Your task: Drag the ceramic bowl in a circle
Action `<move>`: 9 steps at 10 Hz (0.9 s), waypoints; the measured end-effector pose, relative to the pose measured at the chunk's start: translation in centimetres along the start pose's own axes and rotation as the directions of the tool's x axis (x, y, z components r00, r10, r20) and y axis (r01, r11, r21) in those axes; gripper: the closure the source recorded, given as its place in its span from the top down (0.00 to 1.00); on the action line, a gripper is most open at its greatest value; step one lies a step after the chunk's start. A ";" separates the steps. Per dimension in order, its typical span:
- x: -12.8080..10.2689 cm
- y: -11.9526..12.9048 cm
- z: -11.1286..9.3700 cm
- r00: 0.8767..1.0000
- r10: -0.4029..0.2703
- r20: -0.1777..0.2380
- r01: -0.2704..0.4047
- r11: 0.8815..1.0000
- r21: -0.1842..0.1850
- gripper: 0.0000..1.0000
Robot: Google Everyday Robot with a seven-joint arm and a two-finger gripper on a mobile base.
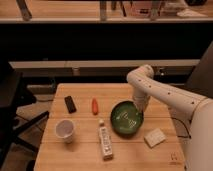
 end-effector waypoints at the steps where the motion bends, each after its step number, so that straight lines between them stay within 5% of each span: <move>1: 0.5 -1.0 -0.3 1.000 -0.020 -0.002 0.020 1.000 0.002 0.00; 9: 2.5 -2.8 -1.5 0.997 -0.081 -0.002 0.081 0.996 -0.023 0.00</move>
